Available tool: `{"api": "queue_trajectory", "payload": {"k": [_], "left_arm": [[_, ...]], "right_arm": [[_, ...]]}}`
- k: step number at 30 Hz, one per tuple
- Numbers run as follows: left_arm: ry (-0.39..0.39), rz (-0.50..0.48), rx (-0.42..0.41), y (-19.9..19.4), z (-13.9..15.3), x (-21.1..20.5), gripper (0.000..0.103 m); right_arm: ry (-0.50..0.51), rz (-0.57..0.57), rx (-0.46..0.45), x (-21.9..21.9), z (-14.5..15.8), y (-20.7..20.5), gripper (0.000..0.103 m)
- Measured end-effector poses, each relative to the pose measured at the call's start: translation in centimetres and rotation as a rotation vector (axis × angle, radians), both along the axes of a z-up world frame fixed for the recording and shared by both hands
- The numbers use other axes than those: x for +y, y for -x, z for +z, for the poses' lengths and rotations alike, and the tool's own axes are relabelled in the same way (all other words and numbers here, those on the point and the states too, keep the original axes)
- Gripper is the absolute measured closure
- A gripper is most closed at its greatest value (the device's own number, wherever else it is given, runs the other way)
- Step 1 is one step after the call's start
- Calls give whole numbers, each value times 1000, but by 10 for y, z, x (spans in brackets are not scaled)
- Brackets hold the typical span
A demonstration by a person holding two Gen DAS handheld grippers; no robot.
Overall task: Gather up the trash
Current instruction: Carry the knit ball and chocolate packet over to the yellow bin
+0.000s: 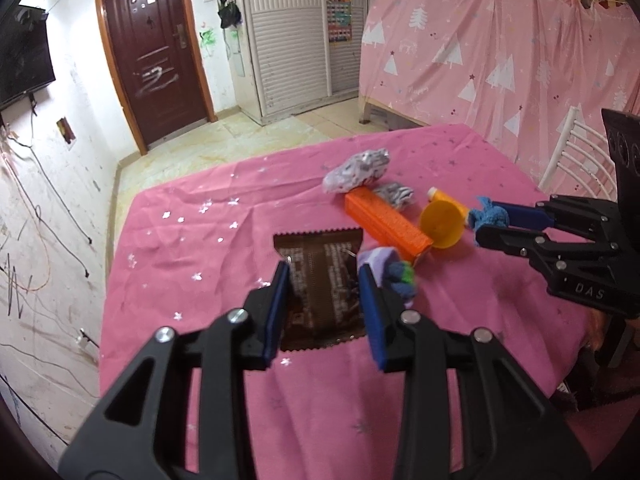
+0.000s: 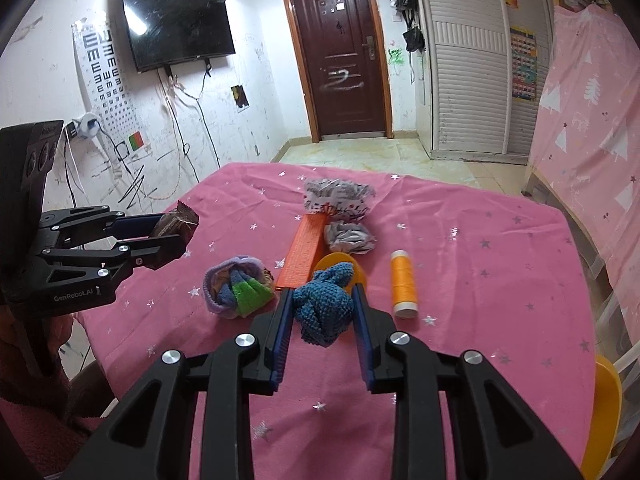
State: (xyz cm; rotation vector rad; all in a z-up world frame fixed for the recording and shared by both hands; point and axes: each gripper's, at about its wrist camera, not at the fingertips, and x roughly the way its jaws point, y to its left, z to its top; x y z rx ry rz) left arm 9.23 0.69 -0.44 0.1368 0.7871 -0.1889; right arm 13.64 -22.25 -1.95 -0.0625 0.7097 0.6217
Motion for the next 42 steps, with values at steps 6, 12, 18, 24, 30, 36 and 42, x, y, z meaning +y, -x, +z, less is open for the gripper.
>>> {"api": "queue_trajectory", "payload": {"k": [6,12,18,24,30,36,42], "left_arm": [[4,-26,-11,-1,6,-17,70],[-9,-72,-25,-2,13,-40,70],[-21,-138,-35,-4,19,-73,70],[-32,-210,-43,-6,23,-107,70],[-45,-301,-58,-5,28,-149,70],[-62,-383,-59,-4,29,-188,70],[-81,-451,-66,-3,29,-221,70]], "right_arm": [[-35,-45,-11,-24,3,3,81],[-62,-97,-24,-51,6,5,81],[-76,-173,-41,-88,8,9,81],[-82,-265,-46,-128,7,11,81],[-78,-342,-44,-161,3,16,81],[-79,-389,-47,-185,0,17,81],[-80,-430,-42,-210,-7,17,81]]}}
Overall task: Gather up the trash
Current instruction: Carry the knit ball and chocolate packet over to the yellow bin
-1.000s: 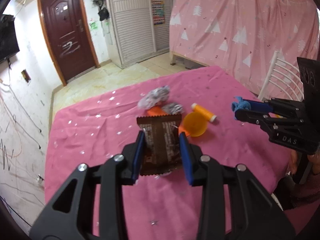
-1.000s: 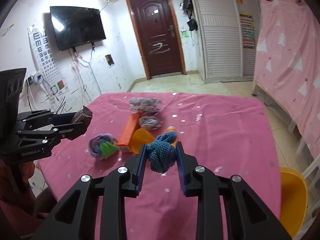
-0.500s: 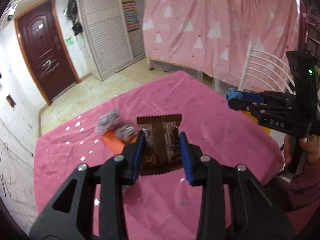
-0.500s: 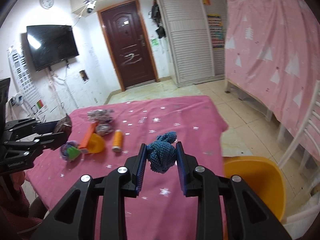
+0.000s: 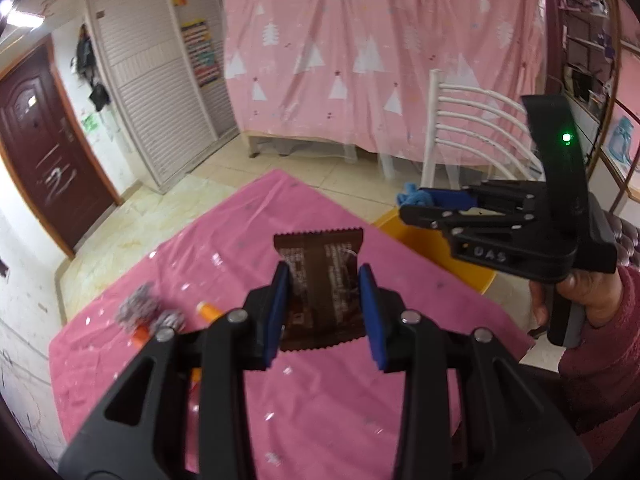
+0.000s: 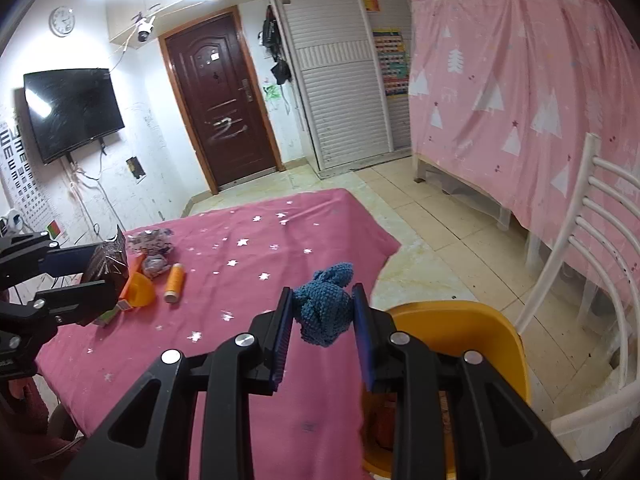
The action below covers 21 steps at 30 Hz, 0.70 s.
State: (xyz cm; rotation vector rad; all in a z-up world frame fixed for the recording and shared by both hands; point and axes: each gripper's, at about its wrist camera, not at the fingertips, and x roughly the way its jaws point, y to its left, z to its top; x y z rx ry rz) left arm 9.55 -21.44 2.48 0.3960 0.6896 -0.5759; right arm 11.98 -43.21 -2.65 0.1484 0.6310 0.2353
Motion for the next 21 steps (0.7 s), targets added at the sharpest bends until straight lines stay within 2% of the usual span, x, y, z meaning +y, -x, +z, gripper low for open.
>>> {"api": "queue_trajectory", "payload": {"k": [4,13,21], "left_arm": [[-22,-35,4,-5,-3,-26,70],[-14,-84,76,-22,-13,-75,70],[6,-87,131,-33,-22,-110,70]], "right_arm": [[-6,-37,23,-19,-10,-1,81],[-53,-105,63,-60,-32,-1,81],[-86,-152,96,-84,-48,-4,81]]}}
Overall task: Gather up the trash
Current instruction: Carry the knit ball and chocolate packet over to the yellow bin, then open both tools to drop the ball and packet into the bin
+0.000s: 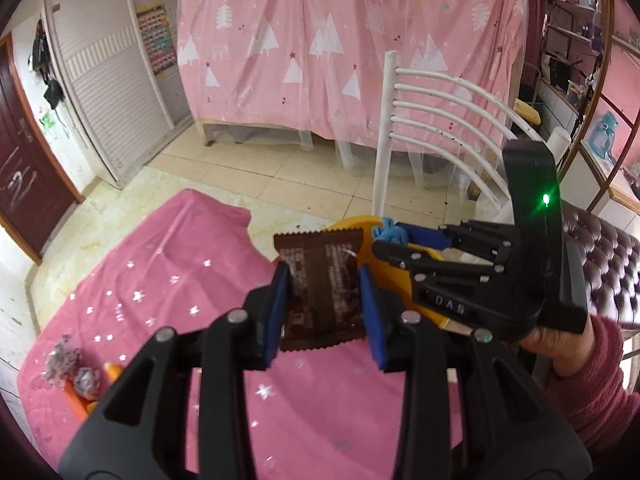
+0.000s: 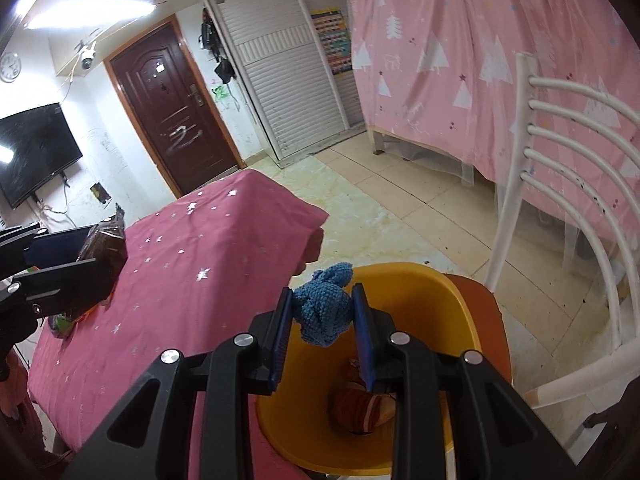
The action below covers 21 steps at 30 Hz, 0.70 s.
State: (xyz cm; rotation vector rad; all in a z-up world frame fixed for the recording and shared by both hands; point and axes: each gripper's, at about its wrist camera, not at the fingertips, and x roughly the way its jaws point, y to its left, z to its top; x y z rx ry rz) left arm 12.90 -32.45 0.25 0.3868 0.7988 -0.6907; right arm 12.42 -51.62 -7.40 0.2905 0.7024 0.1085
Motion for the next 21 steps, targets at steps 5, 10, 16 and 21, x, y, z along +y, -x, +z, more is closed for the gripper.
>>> {"api": "queue_trajectory", "payload": {"k": [5,10,16,21], "left_arm": [[-13,-3,7,-6,-4,-22,70],[-19,4,29,-16,-10,-38,67],[0,28,47,-21,-11,-39,39],[8,37,58,-23,-11,-32,39]], "right_arm": [[-7,-26,20,-13,-8,-3,80],[-23,-43,52,-25,-18,-4,77],[-73,-39,52,-35,-22,-4,44],[-74,-33,52,-32,-22,-4,42]]}}
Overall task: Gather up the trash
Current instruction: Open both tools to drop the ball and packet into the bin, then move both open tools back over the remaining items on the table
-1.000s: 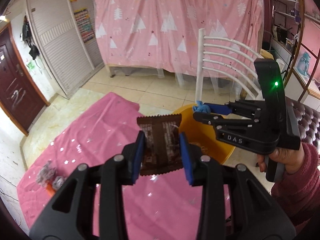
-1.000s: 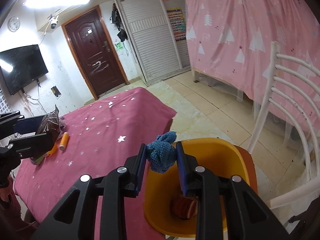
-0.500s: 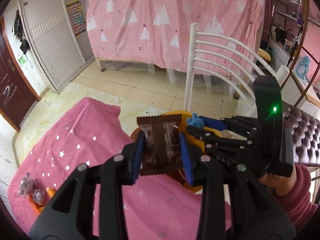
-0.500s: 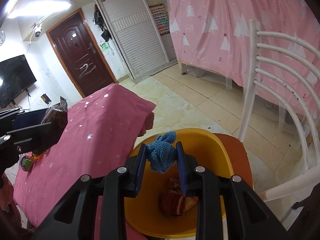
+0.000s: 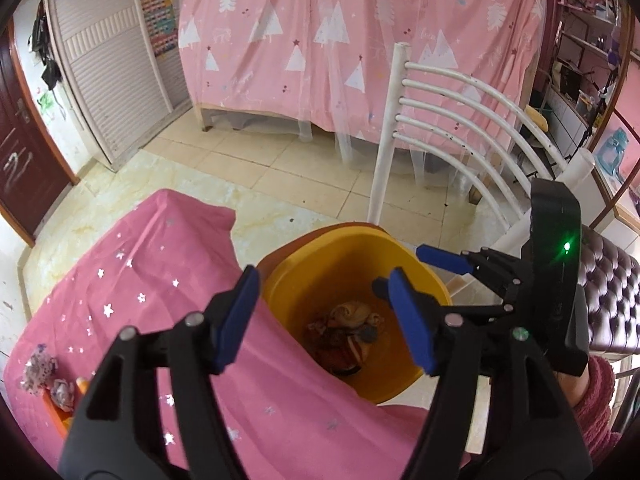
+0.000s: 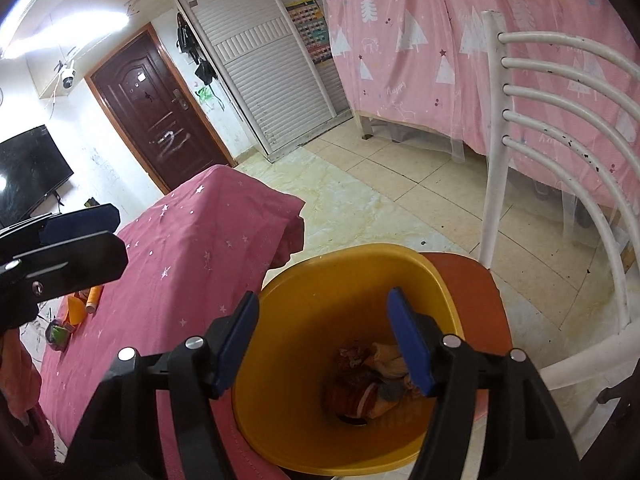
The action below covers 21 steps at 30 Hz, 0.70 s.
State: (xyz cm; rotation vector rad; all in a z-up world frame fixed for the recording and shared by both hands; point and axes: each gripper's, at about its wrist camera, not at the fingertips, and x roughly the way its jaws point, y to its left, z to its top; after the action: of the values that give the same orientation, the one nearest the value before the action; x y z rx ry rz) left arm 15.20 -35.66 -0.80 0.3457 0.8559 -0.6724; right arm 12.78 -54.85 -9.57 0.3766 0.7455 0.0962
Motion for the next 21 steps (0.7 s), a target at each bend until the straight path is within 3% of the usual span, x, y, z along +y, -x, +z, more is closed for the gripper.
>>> {"api": "queue_trajectory", "payload": {"k": [11,21], "left_arm": [[55,21,-22,7,21,30,39],[136,121,-108,17,49,99,39]], "right_arm": [[31,30,-49,29,26,1,40],[91,140,-93,92,59,-13,34]]}}
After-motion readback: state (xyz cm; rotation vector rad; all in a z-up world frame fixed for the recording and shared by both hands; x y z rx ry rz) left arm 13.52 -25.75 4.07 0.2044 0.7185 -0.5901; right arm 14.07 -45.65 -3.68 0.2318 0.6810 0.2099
